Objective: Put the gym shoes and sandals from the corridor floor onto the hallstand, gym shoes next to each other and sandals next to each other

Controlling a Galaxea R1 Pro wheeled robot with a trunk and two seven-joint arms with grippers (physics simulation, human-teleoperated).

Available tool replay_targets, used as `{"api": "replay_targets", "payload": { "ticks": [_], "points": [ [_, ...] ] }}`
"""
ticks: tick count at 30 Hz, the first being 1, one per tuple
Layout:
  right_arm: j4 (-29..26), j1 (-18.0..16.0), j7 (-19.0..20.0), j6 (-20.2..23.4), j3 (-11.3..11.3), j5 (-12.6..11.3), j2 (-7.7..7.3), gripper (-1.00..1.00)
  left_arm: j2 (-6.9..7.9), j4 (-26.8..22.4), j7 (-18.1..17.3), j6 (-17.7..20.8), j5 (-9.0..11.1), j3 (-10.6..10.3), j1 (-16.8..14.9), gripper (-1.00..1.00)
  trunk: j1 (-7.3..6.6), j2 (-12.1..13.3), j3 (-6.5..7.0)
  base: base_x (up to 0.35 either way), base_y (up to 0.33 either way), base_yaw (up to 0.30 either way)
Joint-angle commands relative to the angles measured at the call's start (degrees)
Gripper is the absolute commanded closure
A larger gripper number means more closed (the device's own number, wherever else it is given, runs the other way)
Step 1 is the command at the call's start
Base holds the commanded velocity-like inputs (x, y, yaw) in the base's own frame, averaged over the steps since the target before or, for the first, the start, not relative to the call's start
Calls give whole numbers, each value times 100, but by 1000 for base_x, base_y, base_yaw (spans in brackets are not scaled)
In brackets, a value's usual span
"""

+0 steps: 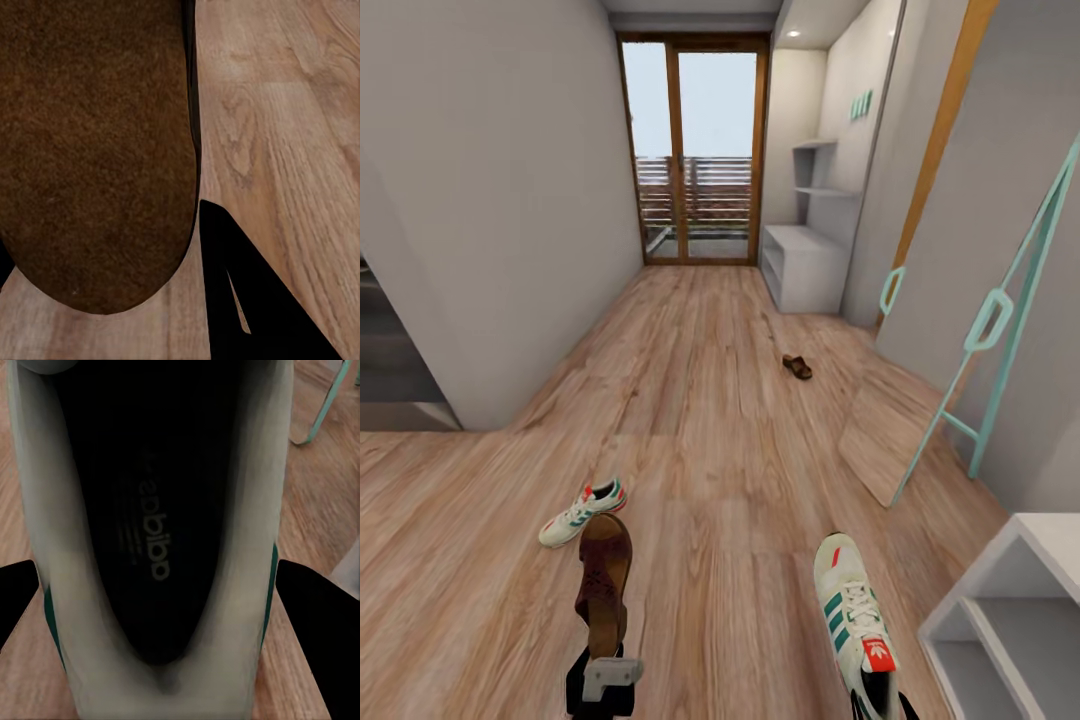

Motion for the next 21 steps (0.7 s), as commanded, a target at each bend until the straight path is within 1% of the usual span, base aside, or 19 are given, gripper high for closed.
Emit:
{"api": "replay_targets", "payload": {
  "ticks": [1,21],
  "points": [
    [3,-4,3,-17,-39,56,3,100,-4,1,37,-12,-82,13,-3,100,2,-2,-5,340,0,0],
    [3,-4,3,-17,-39,56,3,100,-4,1,39,-12,-82,13,-3,100,2,-2,-5,340,0,0]
  ]
}}
